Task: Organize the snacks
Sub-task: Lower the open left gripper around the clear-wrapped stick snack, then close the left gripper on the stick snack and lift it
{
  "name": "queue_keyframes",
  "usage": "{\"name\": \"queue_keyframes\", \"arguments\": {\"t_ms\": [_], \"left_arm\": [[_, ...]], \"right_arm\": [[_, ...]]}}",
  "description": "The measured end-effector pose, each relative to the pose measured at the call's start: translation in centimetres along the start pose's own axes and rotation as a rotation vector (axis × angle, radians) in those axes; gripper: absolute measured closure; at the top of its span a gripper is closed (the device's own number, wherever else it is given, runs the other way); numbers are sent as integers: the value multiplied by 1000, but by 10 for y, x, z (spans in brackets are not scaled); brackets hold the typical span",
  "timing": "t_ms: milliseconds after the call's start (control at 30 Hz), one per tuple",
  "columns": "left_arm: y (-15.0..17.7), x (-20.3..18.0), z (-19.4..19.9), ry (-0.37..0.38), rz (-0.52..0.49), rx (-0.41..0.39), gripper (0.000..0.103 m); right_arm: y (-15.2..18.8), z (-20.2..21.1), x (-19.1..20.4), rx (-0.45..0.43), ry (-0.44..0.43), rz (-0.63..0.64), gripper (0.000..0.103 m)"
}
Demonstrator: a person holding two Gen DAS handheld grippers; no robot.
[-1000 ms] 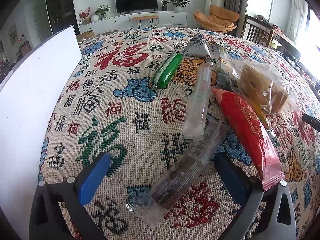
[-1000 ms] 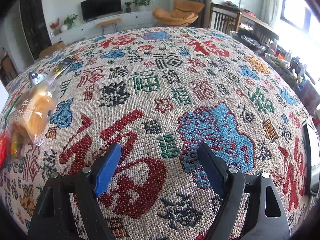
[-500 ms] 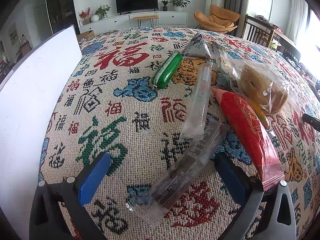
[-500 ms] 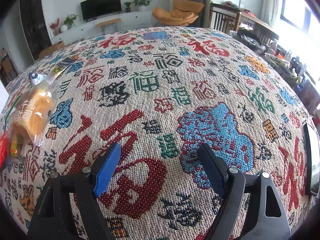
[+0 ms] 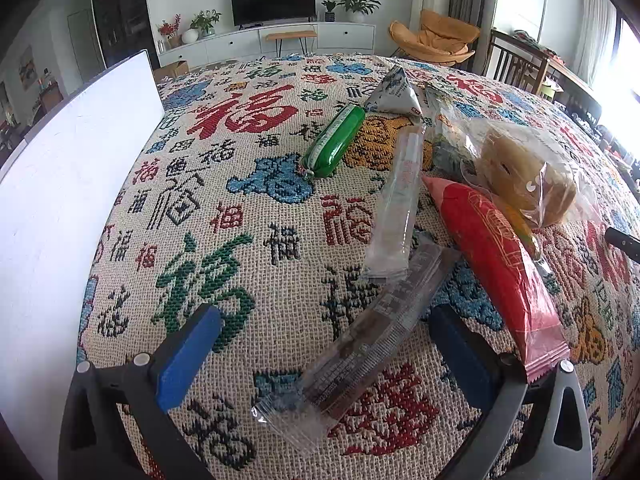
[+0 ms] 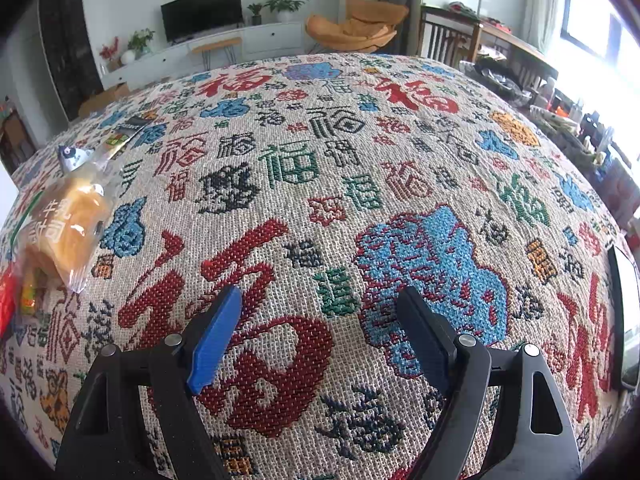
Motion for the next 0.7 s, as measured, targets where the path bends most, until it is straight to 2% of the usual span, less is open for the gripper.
{"name": "queue_keyframes", "arguments": {"t_ms": [133, 200, 267, 400, 533, 567, 633, 700], "left_arm": [[1, 0, 1, -11, 7, 22, 0], [10, -2, 7, -8, -4, 76, 0], [27, -2, 20, 15, -10, 95, 0], [50, 8, 49, 96, 6, 84, 0], [35, 11, 65, 85, -57, 13, 0], [29, 9, 64, 75, -88, 5, 3], [18, -1, 56, 56, -185, 1, 17], [12, -13, 40, 40, -267, 38, 45]], "right_arm": [[0, 0, 0, 0, -1, -1, 20], [0, 0, 0, 0, -2, -2, 20], [0, 0, 0, -1, -4, -3, 20], [0, 0, 0, 0, -3, -1, 20], [0, 0, 1, 0, -5, -2, 19], [0, 0, 1, 0, -5, -2, 19], [0, 0, 1, 0, -6, -3, 19], [0, 0, 1, 0, -6, -3, 19]]}}
Point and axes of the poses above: each gripper's, at about its wrist camera, not at the fingertips, and z roughly against the way its jaws point, x to its left, y to its underside, the point moved 8 cm from there along -z, roughly the way its jaws point, and after that the axes turned 8 degrees about -y, right-handed, at the moved point
